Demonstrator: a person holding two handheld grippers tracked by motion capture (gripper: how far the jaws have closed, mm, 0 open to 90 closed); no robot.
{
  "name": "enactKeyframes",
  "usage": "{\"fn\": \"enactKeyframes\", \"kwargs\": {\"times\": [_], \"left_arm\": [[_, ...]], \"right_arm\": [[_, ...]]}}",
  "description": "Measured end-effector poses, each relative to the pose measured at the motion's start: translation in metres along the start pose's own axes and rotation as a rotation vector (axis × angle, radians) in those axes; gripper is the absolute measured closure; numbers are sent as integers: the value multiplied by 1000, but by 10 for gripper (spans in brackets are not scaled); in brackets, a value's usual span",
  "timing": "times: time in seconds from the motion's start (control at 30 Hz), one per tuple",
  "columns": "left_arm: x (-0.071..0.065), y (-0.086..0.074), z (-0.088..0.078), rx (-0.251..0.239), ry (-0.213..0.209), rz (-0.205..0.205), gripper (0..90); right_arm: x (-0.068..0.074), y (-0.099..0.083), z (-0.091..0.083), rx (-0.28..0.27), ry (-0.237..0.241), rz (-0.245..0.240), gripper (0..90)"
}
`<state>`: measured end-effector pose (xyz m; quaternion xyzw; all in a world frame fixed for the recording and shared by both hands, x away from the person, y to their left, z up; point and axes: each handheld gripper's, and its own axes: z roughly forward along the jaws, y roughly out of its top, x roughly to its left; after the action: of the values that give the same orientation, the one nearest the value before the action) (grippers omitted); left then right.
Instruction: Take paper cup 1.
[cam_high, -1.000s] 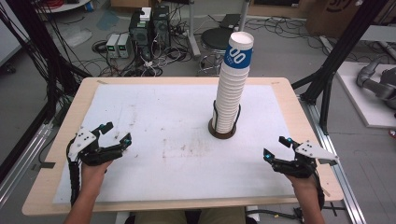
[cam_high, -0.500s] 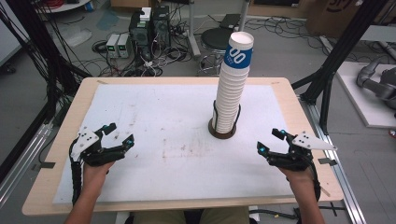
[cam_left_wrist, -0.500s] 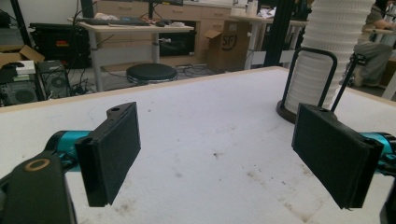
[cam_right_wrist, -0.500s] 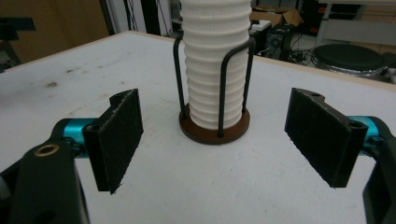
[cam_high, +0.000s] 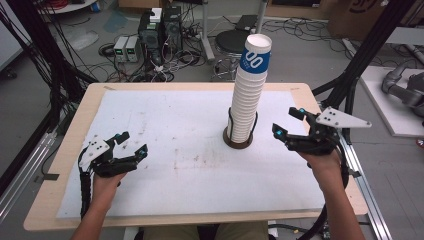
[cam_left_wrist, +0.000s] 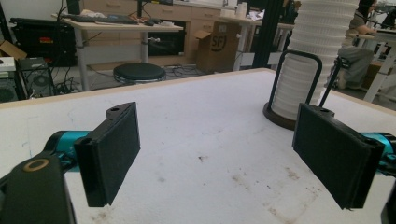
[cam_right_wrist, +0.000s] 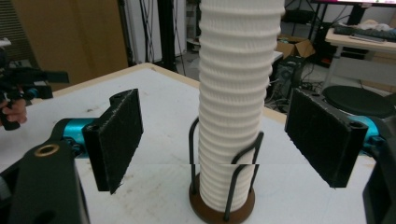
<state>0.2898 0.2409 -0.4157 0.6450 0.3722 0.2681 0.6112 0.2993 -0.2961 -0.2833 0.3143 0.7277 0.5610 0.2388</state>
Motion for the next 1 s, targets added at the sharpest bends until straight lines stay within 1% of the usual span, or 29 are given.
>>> {"fn": "enactKeyframes", "kwargs": {"times": [0.1, 0.13, 0.17, 0.2, 0.23, 0.27, 0.33, 0.37, 0.43, 0.53, 0.57, 0.63, 0.67, 0.73, 0.83, 0.87, 0.9, 0.93, 1.0], "left_arm": [[0, 0, 0, -5, -2, -5, 150], [0, 0, -1, -5, -3, -2, 150], [0, 0, -1, -6, -2, 0, 150], [0, 0, 0, -7, -3, 0, 150], [0, 0, 0, -4, -3, -1, 150], [0, 0, 0, -4, -5, -4, 150], [0, 0, 0, -4, -7, -3, 150], [0, 0, 0, -3, -8, -2, 150], [0, 0, 1, -2, -10, -3, 150], [0, -1, 1, -3, -12, -7, 150], [0, -1, 1, -3, -13, -8, 150], [0, -1, 1, -1, -14, -8, 150], [0, -1, 1, -1, -15, -9, 150], [0, -1, 1, -2, -18, -13, 150], [0, -1, 1, -3, -18, -12, 150], [1, -1, 1, -3, -18, -14, 150], [1, -1, 1, -3, -17, -14, 150], [1, -1, 1, -2, -15, -13, 150], [1, -2, 2, -4, -15, -16, 151]], "right_arm": [[2, 19, 6, 2, 12, -18, 195], [2, 32, 11, -2, 16, -35, 195], [2, 32, 11, -2, 16, -35, 195], [3, 42, 15, 6, 15, -50, 195], [3, 42, 15, 6, 15, -50, 195], [3, 54, 20, 8, 13, -60, 195], [3, 58, 21, 10, 14, -59, 195], [2, 63, 24, 9, 15, -70, 195], [1, 73, 31, 21, 21, -68, 195], [0, 78, 34, 31, 22, -66, 195], [-2, 83, 37, 32, 24, -61, 195], [-3, 85, 38, 32, 25, -57, 195], [-6, 90, 41, 32, 19, -56, 195], [-6, 92, 42, 34, 18, -55, 195], [-11, 99, 45, 36, 15, -42, 195], [-14, 105, 47, 36, 13, -37, 195], [-14, 105, 47, 36, 13, -37, 195], [-16, 111, 49, 40, 11, -33, 195], [-16, 113, 50, 42, 10, -33, 195]]}}
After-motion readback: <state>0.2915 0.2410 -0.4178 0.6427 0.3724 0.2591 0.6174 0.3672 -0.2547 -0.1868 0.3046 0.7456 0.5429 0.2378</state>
